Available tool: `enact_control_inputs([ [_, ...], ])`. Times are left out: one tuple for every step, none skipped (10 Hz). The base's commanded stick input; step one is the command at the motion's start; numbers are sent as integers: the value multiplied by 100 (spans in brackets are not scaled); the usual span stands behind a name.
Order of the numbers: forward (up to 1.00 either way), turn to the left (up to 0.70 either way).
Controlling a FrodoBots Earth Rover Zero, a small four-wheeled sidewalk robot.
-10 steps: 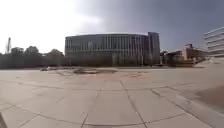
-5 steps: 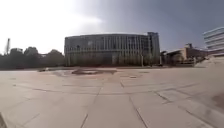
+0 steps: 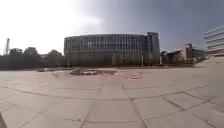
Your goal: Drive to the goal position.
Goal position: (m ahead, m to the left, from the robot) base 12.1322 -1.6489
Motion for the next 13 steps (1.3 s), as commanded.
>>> enact_control_inputs([
  [70,0],
  [70,0],
  [70,0],
  [70,0],
  [70,0],
  [70,0],
  [70,0],
  [70,0],
  [70,0],
  [70,0],
  [70,0],
  [70,0],
  [70,0],
])
